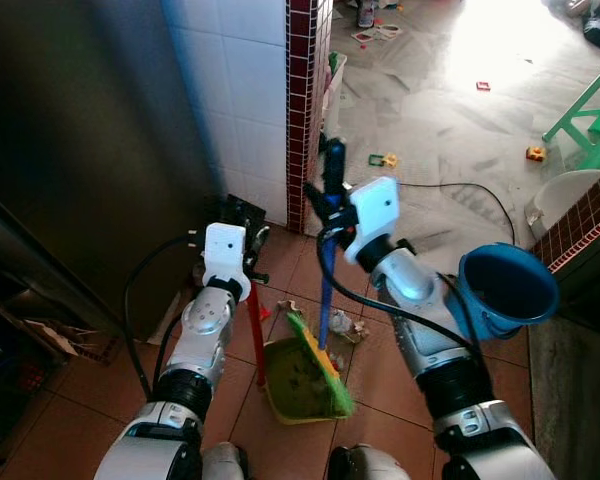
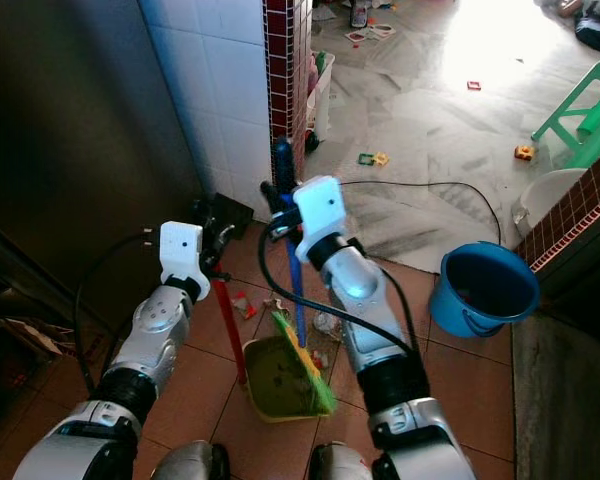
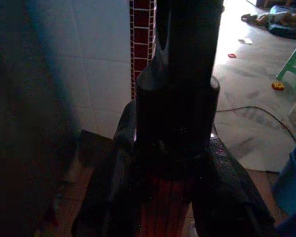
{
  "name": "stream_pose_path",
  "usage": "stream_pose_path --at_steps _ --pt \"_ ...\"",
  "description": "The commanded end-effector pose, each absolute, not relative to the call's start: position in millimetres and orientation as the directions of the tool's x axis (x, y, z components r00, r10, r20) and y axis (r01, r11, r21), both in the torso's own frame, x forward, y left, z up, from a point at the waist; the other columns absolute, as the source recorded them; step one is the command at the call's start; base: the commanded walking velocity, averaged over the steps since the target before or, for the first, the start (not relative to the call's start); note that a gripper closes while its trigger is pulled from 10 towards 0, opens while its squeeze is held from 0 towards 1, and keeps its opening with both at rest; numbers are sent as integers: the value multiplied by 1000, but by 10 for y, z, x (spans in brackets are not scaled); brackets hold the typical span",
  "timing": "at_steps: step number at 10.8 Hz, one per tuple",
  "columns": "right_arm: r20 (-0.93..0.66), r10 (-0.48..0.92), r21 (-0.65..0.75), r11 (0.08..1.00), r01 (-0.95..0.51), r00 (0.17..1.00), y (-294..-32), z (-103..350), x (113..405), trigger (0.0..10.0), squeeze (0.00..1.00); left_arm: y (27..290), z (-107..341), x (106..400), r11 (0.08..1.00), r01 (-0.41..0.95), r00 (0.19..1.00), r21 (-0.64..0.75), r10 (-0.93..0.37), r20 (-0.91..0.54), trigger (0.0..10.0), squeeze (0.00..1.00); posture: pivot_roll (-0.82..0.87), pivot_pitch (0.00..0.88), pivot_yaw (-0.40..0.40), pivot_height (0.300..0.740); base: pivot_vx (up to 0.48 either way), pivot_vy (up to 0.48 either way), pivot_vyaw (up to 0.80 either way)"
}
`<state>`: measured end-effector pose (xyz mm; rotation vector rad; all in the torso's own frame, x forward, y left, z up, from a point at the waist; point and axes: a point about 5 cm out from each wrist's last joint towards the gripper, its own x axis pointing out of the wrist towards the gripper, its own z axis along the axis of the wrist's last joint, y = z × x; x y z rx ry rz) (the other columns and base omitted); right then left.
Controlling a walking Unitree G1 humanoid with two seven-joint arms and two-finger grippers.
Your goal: Sweep floor
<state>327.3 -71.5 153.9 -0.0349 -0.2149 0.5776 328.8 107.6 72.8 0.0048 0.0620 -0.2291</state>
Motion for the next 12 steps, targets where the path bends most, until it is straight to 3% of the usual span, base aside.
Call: stream_pose_path --at_steps 1,3,5,7,9,12 --pt "228 536 11 834 -552 813 -665 1664 3293 10000 0 1066 597 3227 968 250 959 -5 -248 -137 10000 0 -17 81 19 740 0 0 0" --pt "281 505 131 822 -554 816 -687 1929 3368 10000 0 1065 595 3226 968 250 957 4 -247 -153 10000 0 -18 75 20 740 0 0 0" --pt "330 465 135 838 -528 822 -857 2218 3480 10000 0 1025 584 3218 963 271 948 6 -265 -178 10000 0 -28 70 20 740 0 0 0" --pt "423 426 -35 890 -455 800 -1096 2539 3512 10000 0 956 573 3178 939 345 922 -15 -342 -183 10000 0 -31 73 20 740 0 0 0" --pt "455 364 -114 929 -353 812 -1285 2607 3521 10000 0 917 585 3155 928 372 911 -19 -369 -181 10000 0 -32 68 22 740 0 0 0" --pt "421 255 -119 967 -226 871 -1495 2385 3428 10000 0 948 751 3121 918 394 913 -47 -397 -94 10000 0 -31 62 15 740 0 0 0"
